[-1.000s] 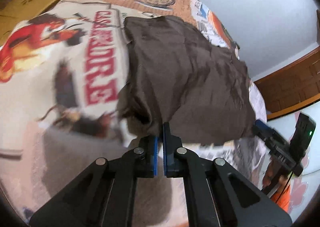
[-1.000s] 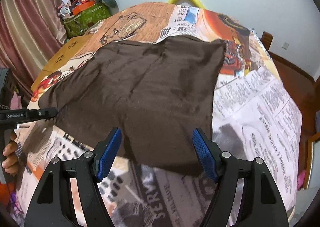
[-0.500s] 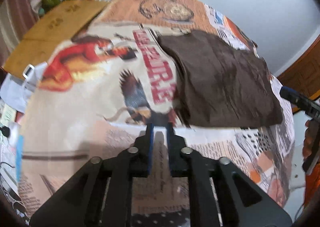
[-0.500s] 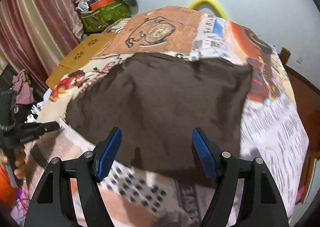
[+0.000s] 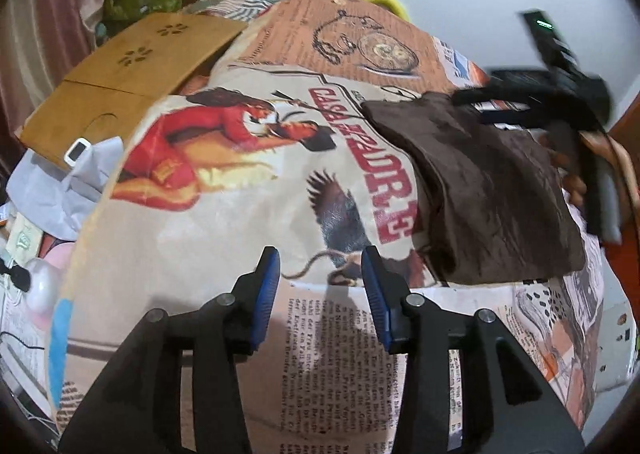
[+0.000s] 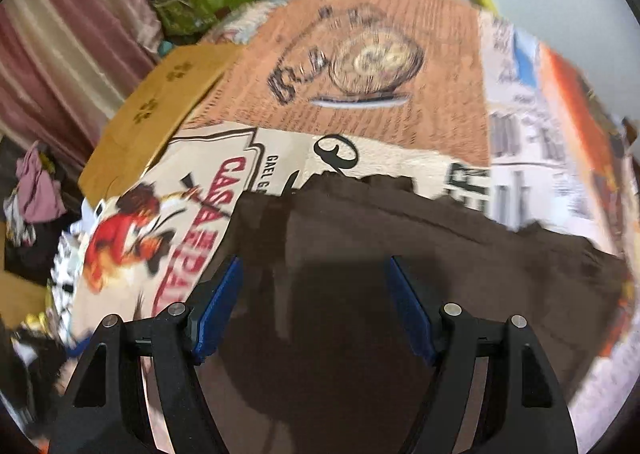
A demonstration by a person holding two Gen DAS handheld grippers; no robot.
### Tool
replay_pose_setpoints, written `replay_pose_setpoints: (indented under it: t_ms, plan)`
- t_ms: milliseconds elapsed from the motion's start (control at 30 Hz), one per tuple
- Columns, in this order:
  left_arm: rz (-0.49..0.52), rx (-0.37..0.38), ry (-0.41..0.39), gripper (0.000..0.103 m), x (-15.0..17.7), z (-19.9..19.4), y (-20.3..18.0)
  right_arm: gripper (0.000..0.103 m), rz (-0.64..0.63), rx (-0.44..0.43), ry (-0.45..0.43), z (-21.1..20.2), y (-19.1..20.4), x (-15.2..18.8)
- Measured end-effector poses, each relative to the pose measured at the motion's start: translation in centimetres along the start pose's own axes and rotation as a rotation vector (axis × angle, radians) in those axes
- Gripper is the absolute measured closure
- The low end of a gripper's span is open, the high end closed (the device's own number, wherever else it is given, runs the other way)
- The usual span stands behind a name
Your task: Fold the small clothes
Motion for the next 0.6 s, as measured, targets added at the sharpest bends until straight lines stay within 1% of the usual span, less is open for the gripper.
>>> replay_pose_setpoints:
  t_ms: [100, 167, 233, 267, 300, 333, 400, 433, 467, 533, 567, 600]
  plan:
    - [0.033, 0.004, -0.009, 0.061, 0.2, 0.1, -0.8, 0.033, 0.053, -0.009, 0.042, 2.4, 0.0, -1.5]
    - [0.046, 0.015, -0.018, 0.058, 0.2, 0.0, -1.2, 0.03, 0.053, 0.011, 0.043, 3.1, 0.2, -2.0]
    - [0.048, 0.018, -0.028, 0.055, 0.3, -0.1, -1.3, 0.03, 0.027, 0.038, 0.054, 3.6, 0.6, -2.3]
    - [0.047, 0.021, -0.028, 0.054, 0.4, 0.0, -1.2, 0.03, -0.006, 0.061, 0.06, 3.9, 1.0, -2.2]
    - [0.042, 0.024, -0.023, 0.054, 0.4, 0.1, -1.2, 0.032, -0.029, 0.083, 0.061, 3.9, 1.1, -2.2]
    - [0.038, 0.027, -0.014, 0.054, 0.5, 0.4, -1.1, 0.034, -0.062, 0.123, 0.061, 4.2, 1.2, -1.9]
    - [0.029, 0.031, 0.002, 0.054, 0.6, 0.7, -0.9, 0.051, -0.096, 0.186, 0.064, 4.6, 1.0, -1.4]
    - [0.026, 0.032, 0.008, 0.054, 0.7, 0.8, -0.9, 0.053, -0.108, 0.2, 0.062, 4.8, 0.8, -1.1]
    - [0.025, 0.034, 0.013, 0.054, 0.7, 0.9, -0.9, 0.054, -0.111, 0.197, 0.055, 4.7, 0.6, -1.0]
    - [0.03, 0.029, 0.018, 0.054, 0.7, 0.8, -1.1, 0.062, -0.098, 0.188, 0.041, 4.3, 0.2, -0.8]
    - [0.031, 0.03, 0.024, 0.054, 0.7, 0.7, -1.3, 0.068, -0.082, 0.173, 0.038, 4.1, -0.1, -0.8]
    - [0.03, 0.04, 0.033, 0.054, 0.8, 0.7, -1.6, 0.077, -0.069, 0.162, 0.038, 3.9, -0.3, -0.9]
Point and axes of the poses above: each gripper's, at about its wrist camera, not at the fingertips, and z roughly the way its jaws point, y to its left, x to its underside, the point moved 9 cm from there along z, roughly the way its jaws point, and after that the axes turned 11 degrees about y, right-handed, at the moved point
